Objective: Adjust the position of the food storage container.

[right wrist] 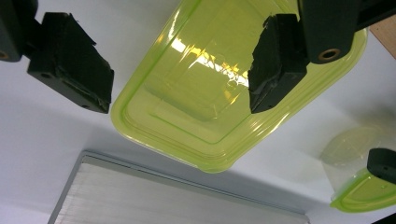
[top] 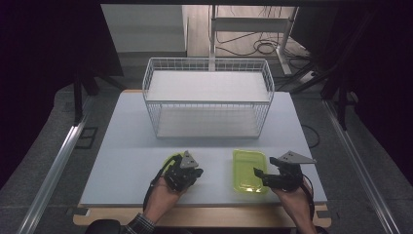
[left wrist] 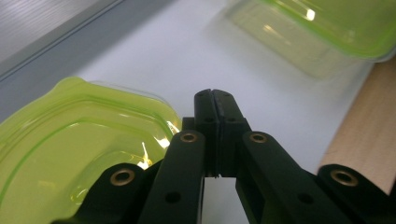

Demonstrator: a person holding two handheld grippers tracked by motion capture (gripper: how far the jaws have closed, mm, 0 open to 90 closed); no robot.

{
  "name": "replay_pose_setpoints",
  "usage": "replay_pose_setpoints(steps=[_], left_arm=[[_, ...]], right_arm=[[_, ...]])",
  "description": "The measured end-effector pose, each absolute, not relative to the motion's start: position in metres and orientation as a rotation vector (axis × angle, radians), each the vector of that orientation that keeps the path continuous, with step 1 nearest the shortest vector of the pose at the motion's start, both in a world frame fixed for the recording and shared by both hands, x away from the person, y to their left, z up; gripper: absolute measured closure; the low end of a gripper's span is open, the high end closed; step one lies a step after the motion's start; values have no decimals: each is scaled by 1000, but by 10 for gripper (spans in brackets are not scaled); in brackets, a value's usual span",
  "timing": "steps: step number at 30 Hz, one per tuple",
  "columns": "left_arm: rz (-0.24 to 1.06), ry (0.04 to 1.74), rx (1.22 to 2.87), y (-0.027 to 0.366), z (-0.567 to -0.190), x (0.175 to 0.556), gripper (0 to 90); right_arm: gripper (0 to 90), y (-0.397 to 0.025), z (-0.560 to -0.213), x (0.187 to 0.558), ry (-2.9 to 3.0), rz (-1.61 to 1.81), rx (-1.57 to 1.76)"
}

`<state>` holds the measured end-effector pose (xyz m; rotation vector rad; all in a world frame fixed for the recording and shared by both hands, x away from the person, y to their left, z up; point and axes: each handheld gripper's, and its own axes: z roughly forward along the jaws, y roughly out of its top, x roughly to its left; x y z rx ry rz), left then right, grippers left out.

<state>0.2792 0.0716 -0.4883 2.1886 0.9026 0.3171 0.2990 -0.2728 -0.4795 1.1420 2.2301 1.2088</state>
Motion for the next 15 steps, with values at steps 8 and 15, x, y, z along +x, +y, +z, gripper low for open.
replay_pose_setpoints(steps=[8, 15], left_arm=[[352, 1007, 2152, 100, -490, 286, 898], [377, 1078, 2124, 120, -493, 290, 898]], right_arm=[[225, -273, -481, 299, 2242, 1204, 1148], [226, -273, -482, 300, 2249, 1203, 1153]])
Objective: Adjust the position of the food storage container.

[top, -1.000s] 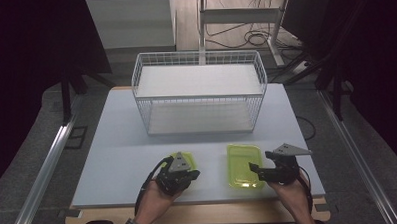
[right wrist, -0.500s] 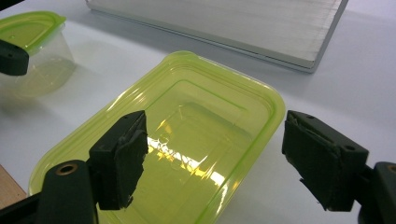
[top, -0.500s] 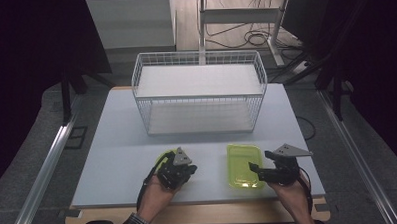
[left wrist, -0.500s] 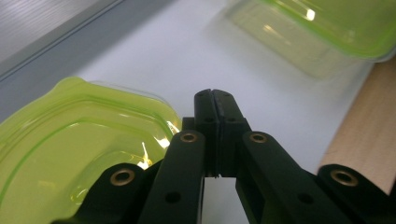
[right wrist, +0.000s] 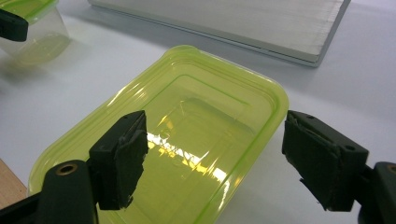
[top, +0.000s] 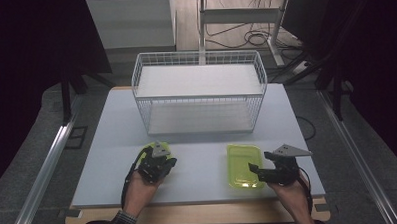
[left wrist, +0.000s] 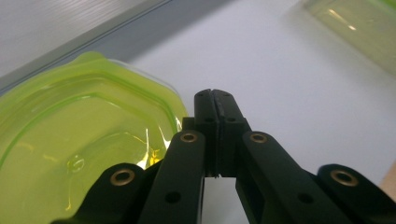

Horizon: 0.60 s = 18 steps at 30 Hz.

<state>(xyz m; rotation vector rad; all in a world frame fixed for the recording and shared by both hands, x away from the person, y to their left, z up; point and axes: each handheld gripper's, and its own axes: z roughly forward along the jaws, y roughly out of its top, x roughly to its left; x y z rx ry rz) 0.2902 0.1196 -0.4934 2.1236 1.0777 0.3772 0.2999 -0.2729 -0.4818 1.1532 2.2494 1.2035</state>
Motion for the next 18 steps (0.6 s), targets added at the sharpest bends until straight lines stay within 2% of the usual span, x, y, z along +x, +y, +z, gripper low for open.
replay_pose_setpoints(steps=[18], left_arm=[[436, 1214, 2054, 167, -497, 301, 898]], right_arm=[[285, -274, -483, 302, 2284, 1185, 1175]])
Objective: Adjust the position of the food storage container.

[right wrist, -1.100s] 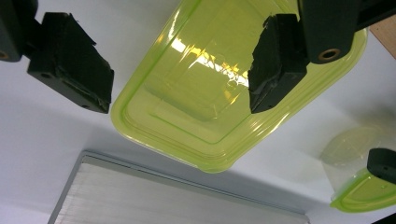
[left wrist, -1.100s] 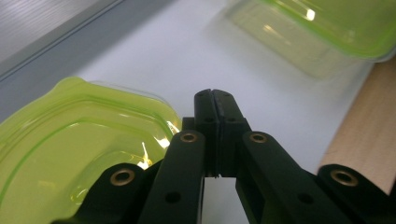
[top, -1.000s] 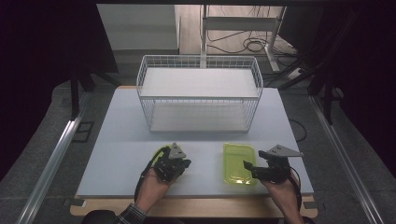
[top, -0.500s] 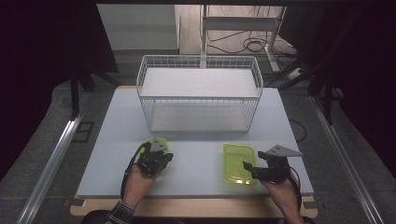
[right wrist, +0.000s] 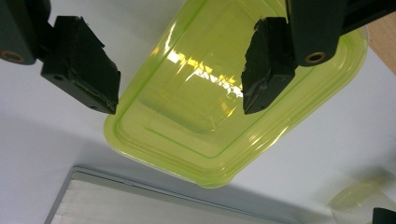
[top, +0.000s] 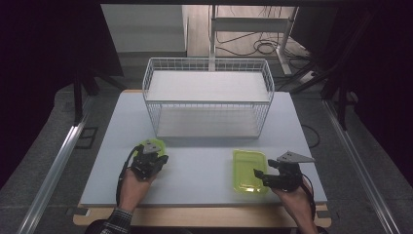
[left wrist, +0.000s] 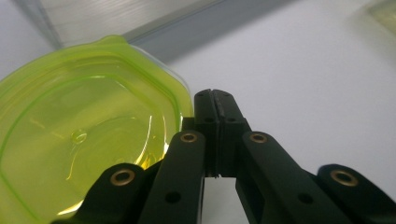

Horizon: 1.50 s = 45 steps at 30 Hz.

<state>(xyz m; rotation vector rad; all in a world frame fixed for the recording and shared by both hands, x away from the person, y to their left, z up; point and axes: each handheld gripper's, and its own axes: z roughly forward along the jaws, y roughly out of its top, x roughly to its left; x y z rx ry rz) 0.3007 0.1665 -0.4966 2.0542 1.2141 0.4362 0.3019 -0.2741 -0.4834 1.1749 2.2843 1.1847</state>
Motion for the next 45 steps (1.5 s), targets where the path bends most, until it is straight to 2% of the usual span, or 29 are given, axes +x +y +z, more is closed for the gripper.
replay_pose_setpoints(steps=[3, 7, 10, 11, 12, 13, 14, 17, 20, 35, 45], left_arm=[[446, 1228, 2028, 177, -495, 301, 898], [439, 1213, 2011, 176, -493, 297, 898], [429, 1155, 2031, 162, -493, 291, 896], [429, 1155, 2031, 162, -493, 291, 896], [423, 1142, 2039, 158, -494, 290, 893], [419, 1127, 2046, 155, -495, 288, 893], [412, 1106, 2056, 150, -497, 285, 891], [378, 1059, 2080, 140, -504, 277, 882], [362, 1043, 2090, 138, -507, 274, 876], [319, 1033, 2058, 143, -512, 259, 864], [318, 1029, 2063, 142, -513, 259, 866]], right_arm=[[299, -276, -483, 303, 2277, 1187, 1188], [365, -281, -480, 302, 2270, 1173, 1194], [494, -285, -476, 300, 2282, 1155, 1186], [494, -285, -476, 300, 2282, 1155, 1186], [587, -286, -475, 298, 2302, 1130, 1166], [587, -286, -475, 298, 2302, 1130, 1166], [625, -287, -474, 296, 2316, 1121, 1157], [784, -289, -473, 290, 2349, 1088, 1136], [860, -293, -474, 285, 2367, 1071, 1126], [887, -289, -483, 270, 2482, 1085, 1110], [887, -261, -487, 271, 2556, 1132, 1023]])
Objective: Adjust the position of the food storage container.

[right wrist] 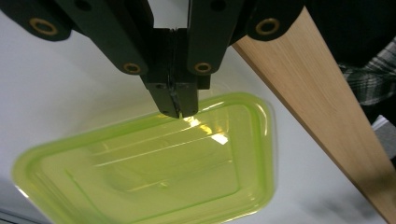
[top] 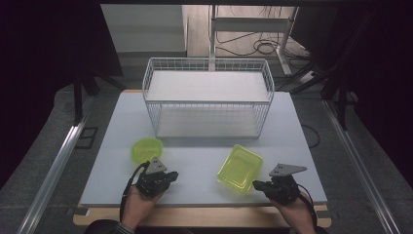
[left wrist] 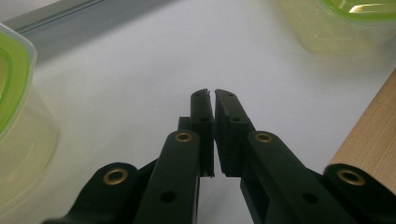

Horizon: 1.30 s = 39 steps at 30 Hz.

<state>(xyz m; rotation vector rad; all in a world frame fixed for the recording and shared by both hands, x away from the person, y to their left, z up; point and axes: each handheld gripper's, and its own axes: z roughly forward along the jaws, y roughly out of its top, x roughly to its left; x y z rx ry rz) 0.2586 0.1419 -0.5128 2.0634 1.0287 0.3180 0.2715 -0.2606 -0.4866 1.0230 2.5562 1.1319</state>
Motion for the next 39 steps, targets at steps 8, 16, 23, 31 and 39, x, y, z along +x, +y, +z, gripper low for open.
replay_pose_setpoints(steps=[8, 16, 23, 31, 39], left_arm=[[316, 1026, 2066, 141, -513, 259, 870], [310, 1018, 2070, 139, -514, 259, 874], [306, 1014, 2076, 136, -515, 259, 874], [303, 1016, 2077, 136, -517, 260, 874], [306, 1020, 2075, 138, -516, 259, 870]], right_arm=[[885, -236, -490, 279, 2595, 1176, 990], [881, -222, -488, 282, 2600, 1143, 960], [881, -256, -470, 316, 2426, 1121, 1091], [880, -264, -480, 368, 2374, 1014, 1213], [877, -254, -489, 364, 2424, 1045, 1213]])
